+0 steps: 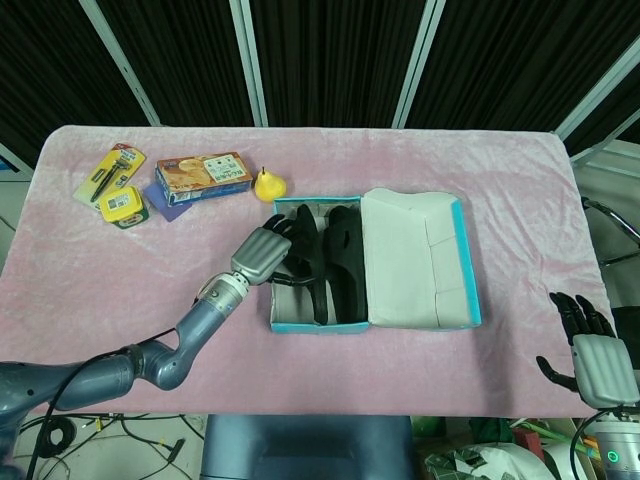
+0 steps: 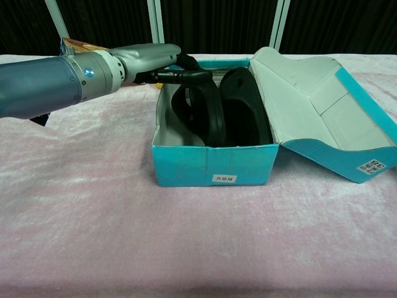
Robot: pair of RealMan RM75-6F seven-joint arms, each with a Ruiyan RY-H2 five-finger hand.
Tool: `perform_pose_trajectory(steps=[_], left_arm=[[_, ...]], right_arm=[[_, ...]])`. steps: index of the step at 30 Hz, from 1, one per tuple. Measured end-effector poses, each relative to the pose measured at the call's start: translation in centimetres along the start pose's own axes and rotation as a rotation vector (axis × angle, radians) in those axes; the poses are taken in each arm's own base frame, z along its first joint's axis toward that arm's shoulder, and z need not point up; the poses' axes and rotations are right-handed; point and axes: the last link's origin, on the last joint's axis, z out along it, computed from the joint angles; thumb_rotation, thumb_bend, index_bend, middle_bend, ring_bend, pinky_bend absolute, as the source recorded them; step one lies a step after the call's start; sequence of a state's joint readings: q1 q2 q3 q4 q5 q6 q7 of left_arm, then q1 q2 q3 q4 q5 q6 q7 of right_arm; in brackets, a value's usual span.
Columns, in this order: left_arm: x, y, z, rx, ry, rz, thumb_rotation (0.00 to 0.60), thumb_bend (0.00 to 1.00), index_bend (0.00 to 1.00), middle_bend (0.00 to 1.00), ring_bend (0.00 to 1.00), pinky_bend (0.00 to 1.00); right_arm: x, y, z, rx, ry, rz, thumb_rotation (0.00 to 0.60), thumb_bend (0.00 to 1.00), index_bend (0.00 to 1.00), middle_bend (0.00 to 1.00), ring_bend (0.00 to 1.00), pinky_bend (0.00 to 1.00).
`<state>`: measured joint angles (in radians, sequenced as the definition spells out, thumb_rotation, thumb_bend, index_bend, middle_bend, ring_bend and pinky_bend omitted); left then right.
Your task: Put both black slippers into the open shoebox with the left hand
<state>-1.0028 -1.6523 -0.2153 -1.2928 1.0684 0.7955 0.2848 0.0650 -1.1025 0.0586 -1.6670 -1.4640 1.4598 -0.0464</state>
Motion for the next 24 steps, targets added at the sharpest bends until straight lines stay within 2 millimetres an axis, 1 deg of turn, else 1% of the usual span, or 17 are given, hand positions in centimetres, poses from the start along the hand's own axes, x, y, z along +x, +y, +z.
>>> perform_pose_trajectory(steps=[7, 12, 18, 21, 24], left_arm=[[-0.9, -0.1, -0.2, 0.005, -0.033, 0.010, 0.000, 0.00, 0.27, 0.24, 0.10, 0.08], [-1.1, -0.1, -0.3, 0.003, -0.046, 0.017, 0.000, 0.00, 0.27, 0.23, 0.10, 0.08], [-1.2, 0.0, -0.6, -0.007, -0.095, -0.019, 0.000, 0.00, 0.26, 0.22, 0.10, 0.08], [-0.7, 0.1, -0.7, -0.011, -0.066, -0.053, 0.000, 0.00, 0.25, 0.22, 0.10, 0.09], [0.3, 0.2, -1.0, -0.019, 0.009, -0.108, 0.000, 0.00, 0.25, 0.22, 0.10, 0.09]], right_arm=[[0.0, 0.0, -0.1, 0.000, 0.001, 0.001, 0.600, 0.16, 0.08, 0.08, 0.05, 0.16], [0.0, 0.0, -0.2, 0.000, 0.004, 0.003, 0.600, 0.16, 0.08, 0.08, 0.05, 0.16], [0.1, 0.0, -0.4, 0.000, 0.008, 0.004, 0.600, 0.16, 0.08, 0.08, 0.05, 0.16], [0.1, 0.0, -0.5, 0.001, 0.010, 0.002, 0.600, 0.16, 0.08, 0.08, 0.05, 0.16], [0.2, 0.0, -0.5, 0.004, 0.011, 0.001, 0.600, 0.16, 0.08, 0.08, 0.05, 0.16]])
